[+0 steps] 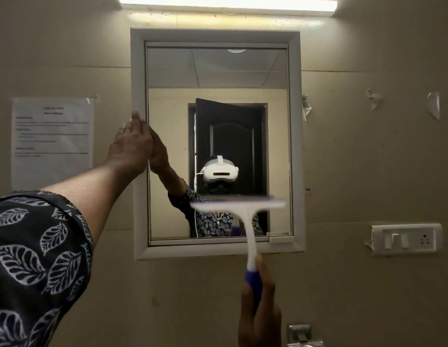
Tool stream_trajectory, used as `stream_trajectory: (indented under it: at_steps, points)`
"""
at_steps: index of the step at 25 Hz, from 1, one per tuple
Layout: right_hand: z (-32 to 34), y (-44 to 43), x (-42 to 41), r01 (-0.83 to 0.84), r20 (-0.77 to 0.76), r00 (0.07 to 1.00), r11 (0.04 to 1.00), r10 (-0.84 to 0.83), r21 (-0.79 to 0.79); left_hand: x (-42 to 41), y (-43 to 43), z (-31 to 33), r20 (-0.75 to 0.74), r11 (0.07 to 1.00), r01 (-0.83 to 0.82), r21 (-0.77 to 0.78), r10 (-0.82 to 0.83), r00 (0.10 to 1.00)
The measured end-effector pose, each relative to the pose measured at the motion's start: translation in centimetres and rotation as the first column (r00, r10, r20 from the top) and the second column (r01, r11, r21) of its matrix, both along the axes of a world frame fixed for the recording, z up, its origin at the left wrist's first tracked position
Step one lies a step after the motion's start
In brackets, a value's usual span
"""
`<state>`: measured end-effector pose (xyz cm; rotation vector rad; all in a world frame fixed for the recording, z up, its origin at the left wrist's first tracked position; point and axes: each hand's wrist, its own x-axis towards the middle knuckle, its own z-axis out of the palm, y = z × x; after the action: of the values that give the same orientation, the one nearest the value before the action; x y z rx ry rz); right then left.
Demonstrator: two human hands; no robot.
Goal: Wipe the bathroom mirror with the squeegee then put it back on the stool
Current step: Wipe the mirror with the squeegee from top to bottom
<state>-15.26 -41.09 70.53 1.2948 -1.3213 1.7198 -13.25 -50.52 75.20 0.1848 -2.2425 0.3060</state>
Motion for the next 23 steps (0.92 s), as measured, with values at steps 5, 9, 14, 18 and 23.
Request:
stream_trajectory:
  at_steps: [5,9,14,18,23]
  points:
    - [-1.1,7.6,4.7,0.589,-0.135,0.785,0.796,-0.604,-0.136,0.0,0.0,0.0,-0.012,1.000,0.014,0.010,-0.014,1.000]
    - [7.6,5.4,4.8,0.740,-0.077,0.664,0.668,-0.744,-0.079,-0.3,0.0,-0.1,-0.040,1.000,0.022,0.019,-0.021,0.999]
    - [6.9,3.5,1.2,0.789,-0.056,0.609,0.596,-0.791,0.151,-0.7,-0.3,0.0,-0.036,1.000,0.025,0.002,-0.025,0.999]
    - [1.8,3.4,-1.0,0.782,-0.078,0.574,0.517,-0.815,0.350,-0.9,-0.5,0.0,-0.041,0.999,0.031,-0.008,-0.031,0.999]
    - [-9.6,3.6,-0.8,0.797,-0.094,0.524,0.448,-0.847,0.405,-0.6,-0.4,-0.1,-0.058,0.999,0.036,-0.018,-0.037,0.998]
